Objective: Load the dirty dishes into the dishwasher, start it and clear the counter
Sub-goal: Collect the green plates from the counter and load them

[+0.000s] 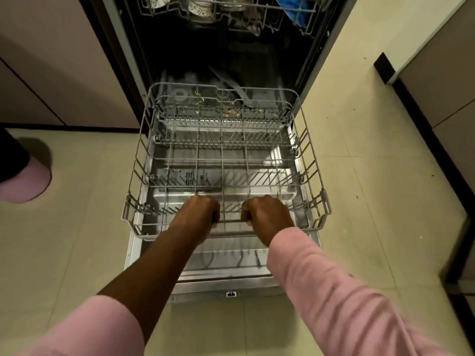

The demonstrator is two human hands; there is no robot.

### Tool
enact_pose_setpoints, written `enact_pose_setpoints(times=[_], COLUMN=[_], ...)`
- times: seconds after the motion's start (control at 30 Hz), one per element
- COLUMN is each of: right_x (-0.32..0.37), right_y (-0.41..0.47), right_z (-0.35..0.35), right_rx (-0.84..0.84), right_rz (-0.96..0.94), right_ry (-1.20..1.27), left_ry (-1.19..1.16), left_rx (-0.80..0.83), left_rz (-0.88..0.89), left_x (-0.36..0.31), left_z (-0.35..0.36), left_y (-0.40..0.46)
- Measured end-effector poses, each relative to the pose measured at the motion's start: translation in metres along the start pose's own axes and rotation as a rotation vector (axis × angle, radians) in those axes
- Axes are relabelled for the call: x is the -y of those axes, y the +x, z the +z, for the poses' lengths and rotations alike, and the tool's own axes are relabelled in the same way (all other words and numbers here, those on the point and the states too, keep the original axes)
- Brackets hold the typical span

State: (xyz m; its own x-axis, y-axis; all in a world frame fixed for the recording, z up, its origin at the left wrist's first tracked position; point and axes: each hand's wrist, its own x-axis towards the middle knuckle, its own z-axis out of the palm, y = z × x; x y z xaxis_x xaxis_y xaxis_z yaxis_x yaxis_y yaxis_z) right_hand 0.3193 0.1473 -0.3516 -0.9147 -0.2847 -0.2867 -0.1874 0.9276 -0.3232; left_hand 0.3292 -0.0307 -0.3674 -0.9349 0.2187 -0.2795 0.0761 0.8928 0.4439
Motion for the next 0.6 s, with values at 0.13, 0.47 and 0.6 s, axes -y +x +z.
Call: enact_pose_setpoints(times=[0.13,0.47,0.6], right_x=[0.000,0.058,0.100], right_y=[-0.014,-0.075,-0.109], right_z=[0.005,-0.081,-0.182], right_rx=[-0.029,-0.155,-0.216], right_rz=[0.002,-0.237,-0.389], right_ry=[-0.022,-0.074,-0.068], left_ry=[0.000,0.098,0.120], left_rx=[-0.015,-0.289,-0.338], left_rz=[-0.022,0.016,0.006], left_x=[0.002,-0.040,-0.068], left_z=[0.007,-0.070,-0.165], left_y=[-0.014,-0.088,-0.132])
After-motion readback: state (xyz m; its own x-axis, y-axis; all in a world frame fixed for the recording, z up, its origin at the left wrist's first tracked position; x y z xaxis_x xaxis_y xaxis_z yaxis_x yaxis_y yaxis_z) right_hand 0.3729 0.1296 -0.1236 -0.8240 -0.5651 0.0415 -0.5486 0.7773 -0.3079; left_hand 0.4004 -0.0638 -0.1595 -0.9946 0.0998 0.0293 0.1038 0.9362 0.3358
